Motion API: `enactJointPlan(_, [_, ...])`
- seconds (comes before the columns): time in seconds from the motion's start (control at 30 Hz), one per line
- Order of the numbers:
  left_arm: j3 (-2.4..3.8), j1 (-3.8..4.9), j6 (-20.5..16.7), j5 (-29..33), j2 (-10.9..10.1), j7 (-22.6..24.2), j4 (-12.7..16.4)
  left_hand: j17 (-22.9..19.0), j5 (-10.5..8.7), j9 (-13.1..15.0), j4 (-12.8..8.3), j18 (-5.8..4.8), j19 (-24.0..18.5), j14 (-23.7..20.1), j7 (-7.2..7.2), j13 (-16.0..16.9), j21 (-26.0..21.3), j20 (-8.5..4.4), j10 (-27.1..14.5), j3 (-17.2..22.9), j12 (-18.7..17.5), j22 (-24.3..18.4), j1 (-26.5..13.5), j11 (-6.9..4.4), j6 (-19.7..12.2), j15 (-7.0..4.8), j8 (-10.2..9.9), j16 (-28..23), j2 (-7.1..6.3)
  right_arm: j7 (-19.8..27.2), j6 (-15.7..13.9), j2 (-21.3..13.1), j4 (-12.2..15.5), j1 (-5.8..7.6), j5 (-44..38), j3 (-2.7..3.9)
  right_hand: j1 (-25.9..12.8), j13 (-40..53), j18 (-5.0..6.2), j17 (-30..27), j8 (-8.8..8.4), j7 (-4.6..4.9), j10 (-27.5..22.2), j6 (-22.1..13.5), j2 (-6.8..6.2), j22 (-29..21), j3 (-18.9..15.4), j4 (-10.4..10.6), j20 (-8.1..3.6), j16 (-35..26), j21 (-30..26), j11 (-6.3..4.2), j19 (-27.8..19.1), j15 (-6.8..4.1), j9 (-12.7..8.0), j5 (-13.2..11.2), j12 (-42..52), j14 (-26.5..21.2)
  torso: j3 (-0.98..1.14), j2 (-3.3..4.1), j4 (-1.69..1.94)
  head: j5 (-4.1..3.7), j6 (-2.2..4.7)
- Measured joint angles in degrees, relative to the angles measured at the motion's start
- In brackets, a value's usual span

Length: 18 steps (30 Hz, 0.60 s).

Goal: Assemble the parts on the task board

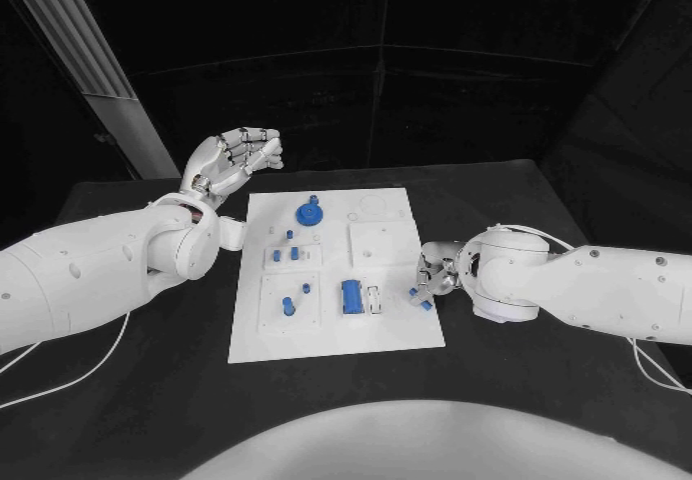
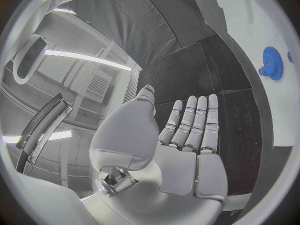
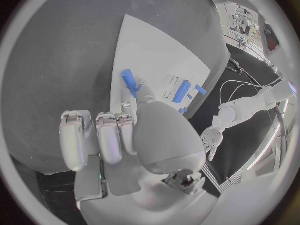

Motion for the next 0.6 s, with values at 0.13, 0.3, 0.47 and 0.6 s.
enactJointPlan(0.13, [0.00,0.00,0.0,0.0,0.0,0.0,0.0,0.0,0.00,0.0,0.0,0.00,0.0,0.0,0.00,0.0,0.0,0.00,0.0,0.0,0.0,0.0,0.0,0.00,0.0,0.00,0.0,0.0,0.00,0.2,-0.3,-0.1,0.3,-0.02,-0.2,-0.01,0.3,-0.2,0.00,0.0,-3.03,-0.15,0.2,1.8,-0.30,0.0,3.1,-1.8,0.00,0.0,0.0,-0.22,0.0,0.00,1.7,0.5,-0.2,0.0,0.00,0.00,-0.01,0.10,0.00])
enactJointPlan(0.3, [0.00,0.00,0.0,0.0,0.0,0.0,0.0,0.0,0.00,0.0,0.0,0.00,0.0,0.0,0.00,0.0,0.0,0.00,0.0,0.0,0.0,0.0,0.0,0.00,0.0,0.00,0.0,0.0,0.00,1.1,-1.8,-0.6,0.9,-0.22,-0.2,-0.13,0.5,-0.7,0.00,0.0,-7.45,-0.01,0.2,4.6,-0.46,0.0,5.9,-2.8,0.00,0.0,0.0,-0.22,0.0,0.00,2.3,1.3,0.0,0.0,-0.01,0.00,-0.03,0.20,0.00])
enactJointPlan(0.47, [0.00,0.00,0.0,0.0,-0.2,0.0,0.0,0.0,0.00,0.0,0.0,0.00,0.0,0.0,0.00,0.0,0.0,0.00,0.0,0.0,0.0,0.0,0.0,0.00,0.0,0.00,0.0,0.0,0.00,2.9,-4.7,-1.7,1.7,-0.45,0.9,-0.29,0.5,-0.3,0.00,0.0,-9.45,0.73,0.2,5.7,-0.46,0.0,7.8,-3.5,0.00,0.0,0.0,-0.22,0.0,0.00,-6.0,1.6,0.0,0.0,0.01,0.01,-0.07,0.55,0.00])
enactJointPlan(0.6, [0.00,0.00,0.0,0.0,-0.2,0.0,0.0,0.0,0.00,0.0,0.0,0.00,0.0,0.0,0.00,0.0,0.0,0.00,0.0,0.0,0.0,0.0,0.0,0.00,0.0,0.00,0.0,0.0,0.00,5.2,-7.9,-2.5,2.4,-0.58,3.2,-0.43,0.5,-0.2,0.00,0.0,-11.38,0.12,0.2,7.3,-0.46,0.0,9.1,-4.1,0.00,0.0,0.0,-0.22,0.0,0.00,-17.6,2.3,0.2,0.0,0.02,0.01,-0.07,0.61,0.00])
